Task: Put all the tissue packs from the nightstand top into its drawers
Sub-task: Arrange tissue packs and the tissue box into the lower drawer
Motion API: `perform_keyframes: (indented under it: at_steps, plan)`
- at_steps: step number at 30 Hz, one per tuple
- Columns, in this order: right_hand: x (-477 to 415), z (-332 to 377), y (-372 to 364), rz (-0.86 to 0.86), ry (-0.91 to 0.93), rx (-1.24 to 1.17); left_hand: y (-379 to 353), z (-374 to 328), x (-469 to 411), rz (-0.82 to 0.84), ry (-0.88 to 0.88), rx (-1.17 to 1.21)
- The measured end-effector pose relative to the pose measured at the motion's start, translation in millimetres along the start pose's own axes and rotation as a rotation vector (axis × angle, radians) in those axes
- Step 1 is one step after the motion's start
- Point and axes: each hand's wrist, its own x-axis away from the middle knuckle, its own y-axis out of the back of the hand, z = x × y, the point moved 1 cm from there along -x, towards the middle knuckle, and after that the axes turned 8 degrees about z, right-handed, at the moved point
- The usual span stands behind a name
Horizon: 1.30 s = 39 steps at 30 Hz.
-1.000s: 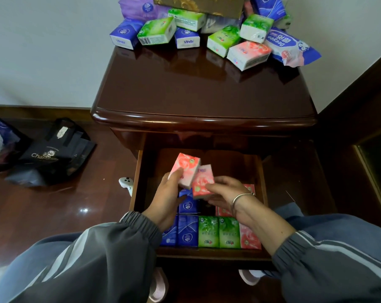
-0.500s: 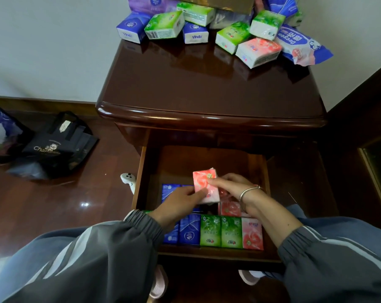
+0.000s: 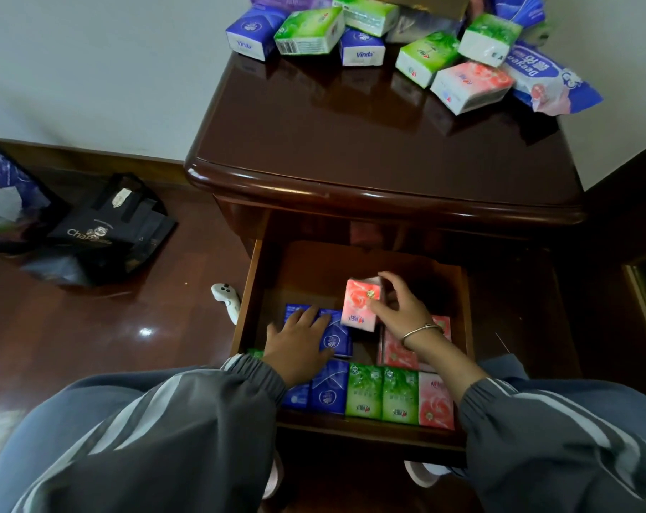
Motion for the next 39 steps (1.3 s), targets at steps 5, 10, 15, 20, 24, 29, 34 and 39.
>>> perform_keyframes:
  at_steps: [5, 10, 15, 20, 24, 29, 34, 39]
  plan:
    - [-9, -14, 7, -0.003, 0.046, -0.168, 1, -1, 1, 0.049, 0.002, 0.021]
    - [-15, -13, 14, 0.092, 0.025, -0.137, -1, -1, -1, 0.058, -0.004, 0.03]
    - [-17, -16, 21, 0.159, 0.016, -0.16, 1, -3, -1, -0.056, 0.01, 0.07]
    - [-15, -20, 22, 0.182, 0.029, -0.238, 23, -16, -17, -0.371, -0.103, 0.382]
    - [-15, -23, 21, 0.223, 0.046, -0.31, 46, -36, -43, -0.105, -0.269, 0.669]
    - [-12, -29, 29, 0.262, 0.035, -0.286, 60, -41, -68, 0.073, -0.291, 0.697]
    - [0, -43, 41, 0.359, 0.075, 0.346, 60, -34, -83, 0.069, -0.184, 0.947]
    - [4, -48, 33, 0.346, 0.134, 0.624, 53, -39, -100, -0.05, -0.021, 1.092]
